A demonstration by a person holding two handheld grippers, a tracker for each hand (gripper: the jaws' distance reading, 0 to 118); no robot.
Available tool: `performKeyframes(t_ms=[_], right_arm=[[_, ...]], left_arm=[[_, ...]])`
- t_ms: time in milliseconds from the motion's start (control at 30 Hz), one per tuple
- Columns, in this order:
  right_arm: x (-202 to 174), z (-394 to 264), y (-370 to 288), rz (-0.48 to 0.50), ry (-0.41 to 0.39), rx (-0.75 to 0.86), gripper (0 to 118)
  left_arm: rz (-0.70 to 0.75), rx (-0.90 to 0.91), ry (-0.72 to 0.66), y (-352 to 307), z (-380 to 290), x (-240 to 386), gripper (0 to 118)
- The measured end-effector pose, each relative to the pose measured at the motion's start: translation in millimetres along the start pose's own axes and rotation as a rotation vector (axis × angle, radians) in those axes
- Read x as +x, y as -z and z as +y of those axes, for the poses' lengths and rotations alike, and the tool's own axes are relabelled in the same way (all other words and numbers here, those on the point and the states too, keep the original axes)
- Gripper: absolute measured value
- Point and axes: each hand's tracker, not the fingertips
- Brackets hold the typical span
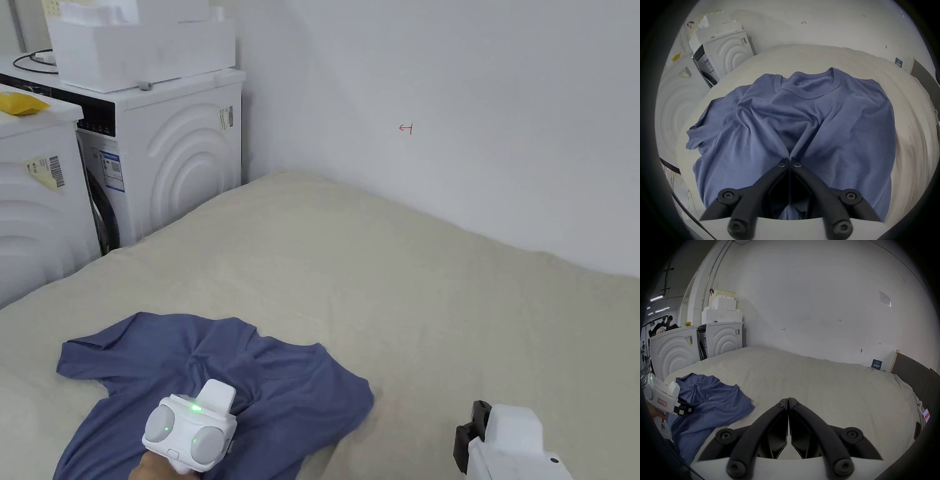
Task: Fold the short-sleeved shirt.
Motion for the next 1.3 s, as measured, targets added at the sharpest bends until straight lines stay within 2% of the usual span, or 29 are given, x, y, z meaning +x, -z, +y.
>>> performKeyframes(t_ms=[233,333,433,667,767,933,1067,1300], right_arm=[[0,3,-11,-0.003,-0.004,0.004,0],[1,8,-19,-0.006,-0.007,0.012,0],[3,12,-26,-0.012,-0.006,0.024,0],[33,14,-29,-0.051,0.03,0.058,0],[51,16,-34,-0.082,0.04,0.074,0],[84,22,-47,-0.147,0.066,0.104,0],[113,25,-60,-0.204,0.086,0.124,0],[162,25,-89,-0.308,0.096,0.148,0]], left_arm=[[-0.122,0.102,-0.247,-19,-5,-40,0],[-0.138,0.221,-0.254,-39,-3,-46,0],[-0.18,0.252,-0.306,-49,2,-56,0],[-0.231,0.421,-0.335,-100,19,-48,0],[-0.264,0.505,-0.31,-123,39,-39,0],[-0.339,0.568,-0.267,-122,74,-18,0],[-0.364,0.608,-0.177,-129,103,16,0],[-0.493,0.639,-0.081,-132,148,86,0]])
